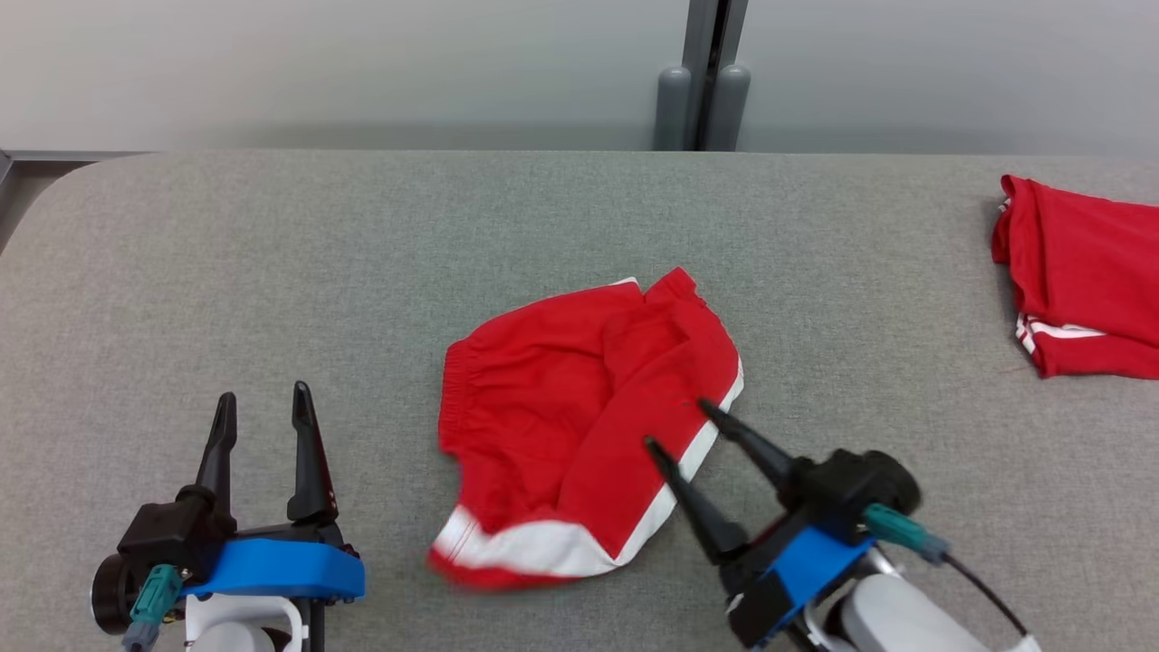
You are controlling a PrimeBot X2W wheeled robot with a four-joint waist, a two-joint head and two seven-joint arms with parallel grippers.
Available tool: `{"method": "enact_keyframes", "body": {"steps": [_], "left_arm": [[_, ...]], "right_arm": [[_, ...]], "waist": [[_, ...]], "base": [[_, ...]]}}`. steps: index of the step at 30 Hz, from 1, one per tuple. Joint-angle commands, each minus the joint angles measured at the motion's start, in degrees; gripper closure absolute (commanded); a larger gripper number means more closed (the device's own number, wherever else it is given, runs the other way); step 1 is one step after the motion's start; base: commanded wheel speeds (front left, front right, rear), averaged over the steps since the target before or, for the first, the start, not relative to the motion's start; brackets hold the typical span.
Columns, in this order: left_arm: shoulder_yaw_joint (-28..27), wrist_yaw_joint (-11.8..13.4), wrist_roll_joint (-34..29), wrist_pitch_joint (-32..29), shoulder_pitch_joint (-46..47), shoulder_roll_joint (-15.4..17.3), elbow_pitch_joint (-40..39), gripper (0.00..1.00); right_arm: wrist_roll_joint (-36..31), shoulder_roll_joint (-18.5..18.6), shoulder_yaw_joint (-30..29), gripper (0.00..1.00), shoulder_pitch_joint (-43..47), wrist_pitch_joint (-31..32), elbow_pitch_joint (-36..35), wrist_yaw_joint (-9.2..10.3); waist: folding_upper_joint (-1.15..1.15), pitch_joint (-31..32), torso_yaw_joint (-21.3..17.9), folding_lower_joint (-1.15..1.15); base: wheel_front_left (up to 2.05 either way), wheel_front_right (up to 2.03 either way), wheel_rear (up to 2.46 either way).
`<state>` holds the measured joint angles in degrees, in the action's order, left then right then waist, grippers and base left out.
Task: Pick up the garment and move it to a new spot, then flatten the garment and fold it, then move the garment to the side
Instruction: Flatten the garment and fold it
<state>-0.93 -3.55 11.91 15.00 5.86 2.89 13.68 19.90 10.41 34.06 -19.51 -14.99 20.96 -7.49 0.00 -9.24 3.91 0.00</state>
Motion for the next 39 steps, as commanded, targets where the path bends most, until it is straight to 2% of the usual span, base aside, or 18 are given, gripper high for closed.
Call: {"method": "enact_keyframes", "body": {"steps": [1,7,13,21,34,35,36,37,39], "left_arm": [[-0.1,-0.1,-0.4,0.2,-0.6,0.0,-0.3,0.0],[-0.3,-0.3,-0.6,0.2,-0.6,0.0,-0.5,0.0],[-0.3,-0.6,-1.1,0.2,0.2,0.0,-0.4,0.0],[0.4,-1.0,-0.7,0.2,1.5,0.0,0.0,0.0],[2.3,-0.4,0.2,0.2,2.8,0.0,0.4,0.0],[2.4,-0.4,0.2,0.2,2.9,0.0,0.6,0.0],[2.4,-0.4,0.3,0.2,3.0,0.0,0.6,0.0],[2.3,-0.4,0.3,0.2,3.0,0.0,0.7,0.0],[2.0,-0.3,0.4,0.2,2.6,0.0,0.7,0.0]], "right_arm": [[-0.4,0.6,-2.3,0.0,1.7,-0.2,-1.4,-0.01],[-3.1,1.9,-13.2,0.0,2.8,0.4,-2.7,-0.01],[-6.0,2.3,-17.6,0.0,-1.6,3.4,-2.6,-0.02],[-5.9,2.0,-16.2,0.0,-6.1,6.1,2.9,-0.01],[-1.6,-2.0,-10.1,0.0,-11.5,3.7,24.4,-0.01],[-1.2,-2.2,-9.9,0.41,-11.9,3.2,25.6,-0.01],[-1.0,-2.4,-9.9,0.77,-12.5,2.6,26.5,-0.01],[-0.6,-2.6,-9.7,1.0,-12.7,2.1,27.4,-0.01],[0.6,-3.0,-9.7,1.0,-12.3,1.2,28.8,-0.01]], "waist": [[0.0,0.1,-0.2,0.0],[0.0,0.1,-0.6,0.0],[0.0,-0.5,-0.2,0.0],[0.0,-2.1,1.4,0.0],[0.0,-4.4,4.2,0.0],[0.0,-4.4,4.3,0.0],[0.0,-4.4,4.4,0.0],[0.0,-4.3,4.3,0.0],[0.0,-3.9,4.0,0.0]], "base": [[0.0,0.0,0.0],[0.0,0.0,0.0],[0.0,0.0,0.0],[0.0,0.0,0.0],[0.0,0.0,0.0],[0.0,0.0,0.0],[0.0,0.0,0.0],[0.0,0.0,0.0],[0.0,0.0,0.0]]}}
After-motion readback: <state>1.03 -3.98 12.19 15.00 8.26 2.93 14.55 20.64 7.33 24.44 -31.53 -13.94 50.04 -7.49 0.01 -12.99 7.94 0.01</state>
